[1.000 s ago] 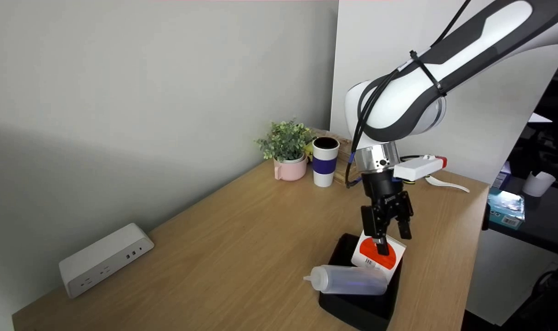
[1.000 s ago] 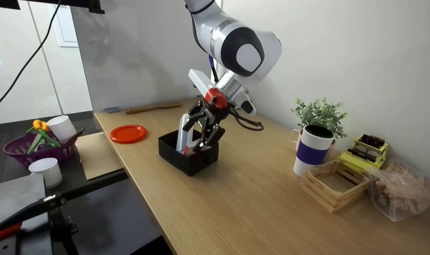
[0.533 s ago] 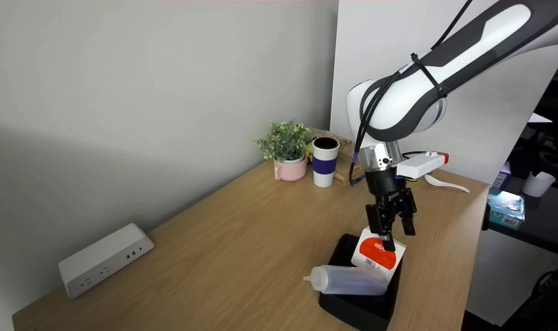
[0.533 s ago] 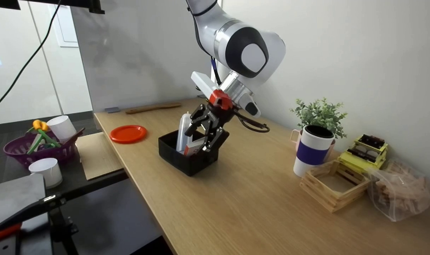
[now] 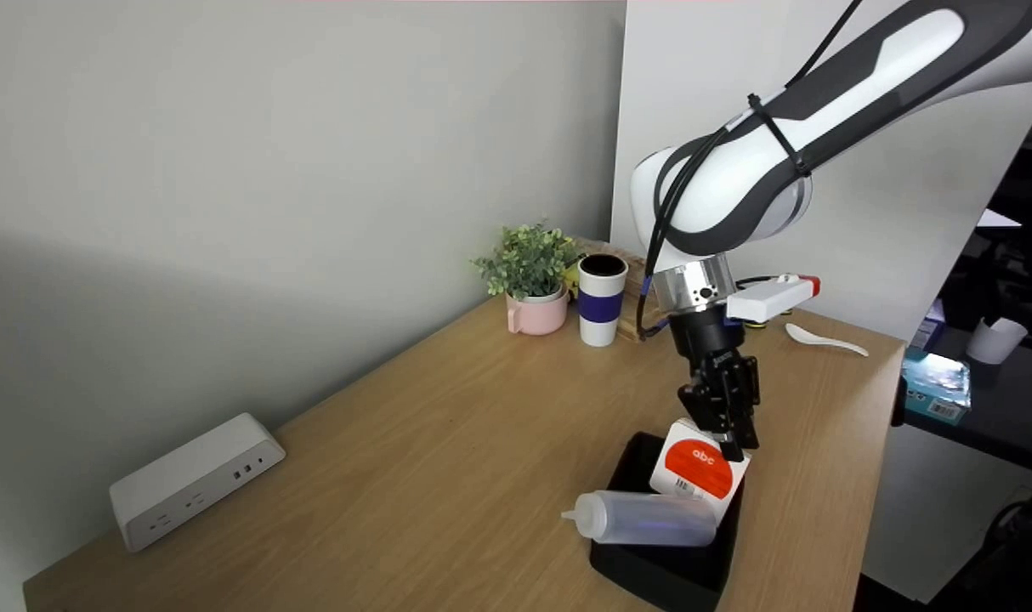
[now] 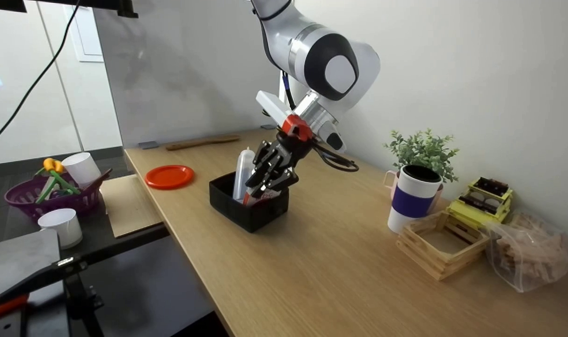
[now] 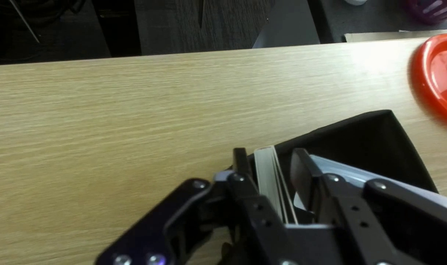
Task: Take the book out of the black box, take the sauce bottle out of the box
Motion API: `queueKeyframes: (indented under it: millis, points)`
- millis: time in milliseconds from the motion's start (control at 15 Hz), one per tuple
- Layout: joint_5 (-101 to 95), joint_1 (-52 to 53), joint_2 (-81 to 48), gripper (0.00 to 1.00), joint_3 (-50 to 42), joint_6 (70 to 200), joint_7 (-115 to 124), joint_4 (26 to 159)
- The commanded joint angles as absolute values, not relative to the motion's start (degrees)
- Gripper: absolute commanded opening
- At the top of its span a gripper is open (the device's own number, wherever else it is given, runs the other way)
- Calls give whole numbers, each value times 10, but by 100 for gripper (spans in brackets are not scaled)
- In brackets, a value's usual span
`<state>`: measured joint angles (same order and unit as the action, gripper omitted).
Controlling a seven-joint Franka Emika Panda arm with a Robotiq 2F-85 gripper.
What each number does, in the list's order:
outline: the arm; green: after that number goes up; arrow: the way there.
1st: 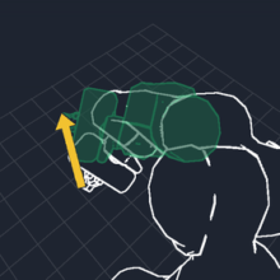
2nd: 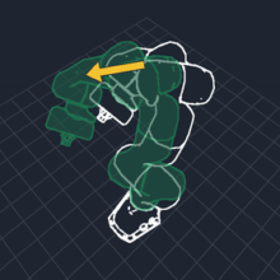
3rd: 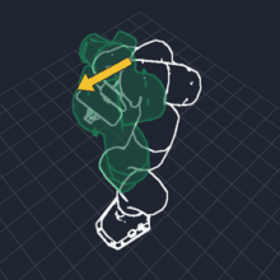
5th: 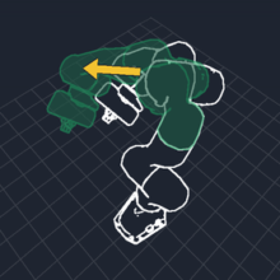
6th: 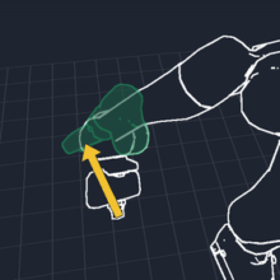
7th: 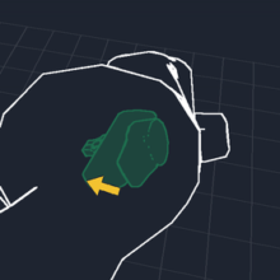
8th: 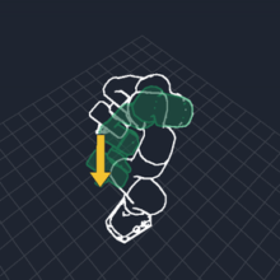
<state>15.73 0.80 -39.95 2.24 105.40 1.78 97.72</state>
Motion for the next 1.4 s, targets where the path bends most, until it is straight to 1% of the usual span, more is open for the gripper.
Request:
queueKeyframes:
  millis: [0, 67, 133, 200, 267, 600, 1000, 1333]
  points:
    - [146, 3, -421, 8, 27, 1022, 5, 940]
    - [145, 3, -425, 1, 27, 1019, 3, 934]
    - [145, 3, -429, 0, 28, 1014, 1, 927]
    - [145, 3, -432, 1, 28, 1008, -2, 922]
    - [145, 4, -435, 3, 29, 1004, -5, 916]
    - [146, 9, -427, 3, 29, 1008, -4, 922]
    - [143, 30, -373, 3, 25, 1052, 30, 980]
    - [123, 54, -304, 3, 18, 1113, 87, 1047]
